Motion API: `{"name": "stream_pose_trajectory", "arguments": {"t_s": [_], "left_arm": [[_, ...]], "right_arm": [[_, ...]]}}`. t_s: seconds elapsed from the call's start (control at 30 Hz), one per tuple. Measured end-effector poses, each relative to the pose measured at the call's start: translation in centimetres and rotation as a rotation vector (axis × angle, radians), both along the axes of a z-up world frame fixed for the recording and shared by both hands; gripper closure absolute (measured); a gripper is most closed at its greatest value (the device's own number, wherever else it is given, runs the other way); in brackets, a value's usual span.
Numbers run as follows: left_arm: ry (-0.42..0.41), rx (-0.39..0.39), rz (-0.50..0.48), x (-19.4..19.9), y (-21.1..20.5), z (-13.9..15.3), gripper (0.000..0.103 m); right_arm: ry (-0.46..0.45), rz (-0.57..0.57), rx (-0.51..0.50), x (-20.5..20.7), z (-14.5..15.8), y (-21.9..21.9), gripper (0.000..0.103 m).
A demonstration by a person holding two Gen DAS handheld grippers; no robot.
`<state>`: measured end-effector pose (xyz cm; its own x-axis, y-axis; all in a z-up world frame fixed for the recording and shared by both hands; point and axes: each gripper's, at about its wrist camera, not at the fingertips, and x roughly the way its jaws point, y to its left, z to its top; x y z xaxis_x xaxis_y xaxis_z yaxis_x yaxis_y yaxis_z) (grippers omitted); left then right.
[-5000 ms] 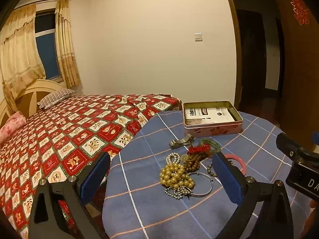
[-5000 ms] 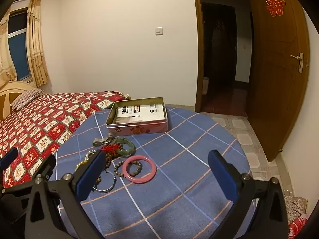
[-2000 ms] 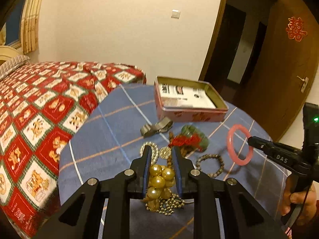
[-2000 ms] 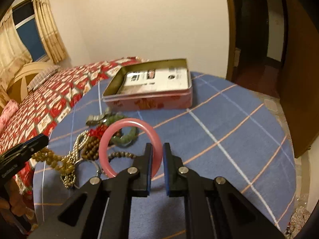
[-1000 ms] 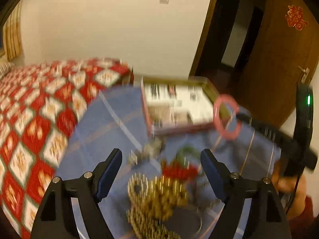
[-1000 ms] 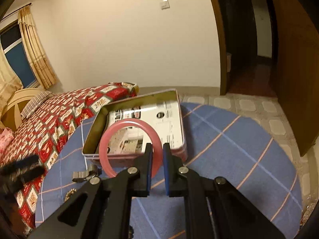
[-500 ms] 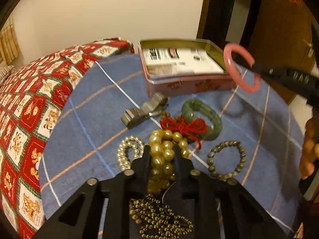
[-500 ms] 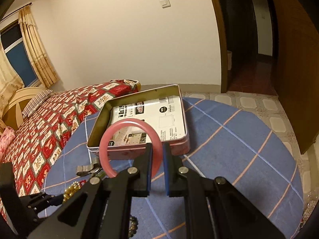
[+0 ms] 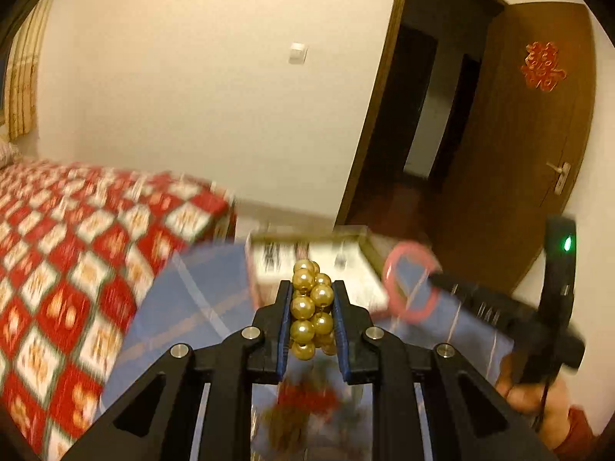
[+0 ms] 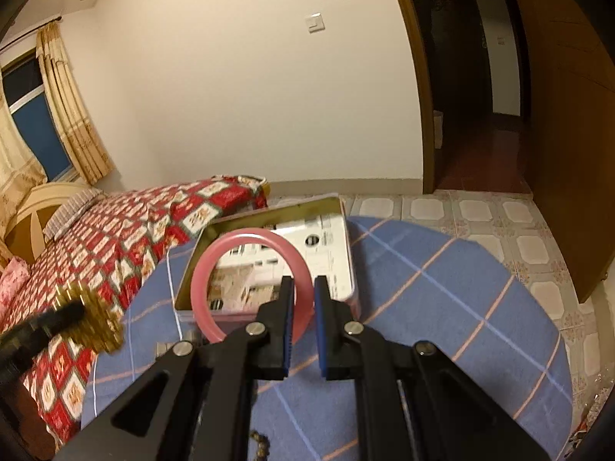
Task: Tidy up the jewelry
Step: 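Carry the pink bangle and gold bead necklace in both grippers over the pink tin, then open both grippers to drop the bangle and gold beads into the tin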
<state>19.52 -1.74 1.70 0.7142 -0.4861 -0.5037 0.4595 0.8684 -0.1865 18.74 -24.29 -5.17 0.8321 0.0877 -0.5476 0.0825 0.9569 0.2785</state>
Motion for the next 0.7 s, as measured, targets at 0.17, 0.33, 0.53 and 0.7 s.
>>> {"name": "stream_pose_trajectory", "arguments": {"t_s": [0.17, 0.33, 0.53, 0.7], "left_arm": [[-0.015, 0.012, -0.012, 4.1, -3.7, -1.1, 0.083], [0.047, 0.059, -0.019, 7.6, -6.4, -4.6, 0.083], [0.14, 0.101, -0.003, 10.3, -6.9, -8.4, 0.083], [0.21, 0.115, 0.038, 11.4, -6.7, -9.8, 0.074]], "right_arm": [[0.019, -0.037, -0.01, 2.7, -1.0, -0.3, 0.09], [0.079, -0.05, -0.017, 5.3, -3.1, -0.1, 0.09], [0.112, -0.032, -0.041, 7.0, -4.3, 0.7, 0.09], [0.14, -0.013, -0.028, 7.1, -5.0, 0.7, 0.087]]}}
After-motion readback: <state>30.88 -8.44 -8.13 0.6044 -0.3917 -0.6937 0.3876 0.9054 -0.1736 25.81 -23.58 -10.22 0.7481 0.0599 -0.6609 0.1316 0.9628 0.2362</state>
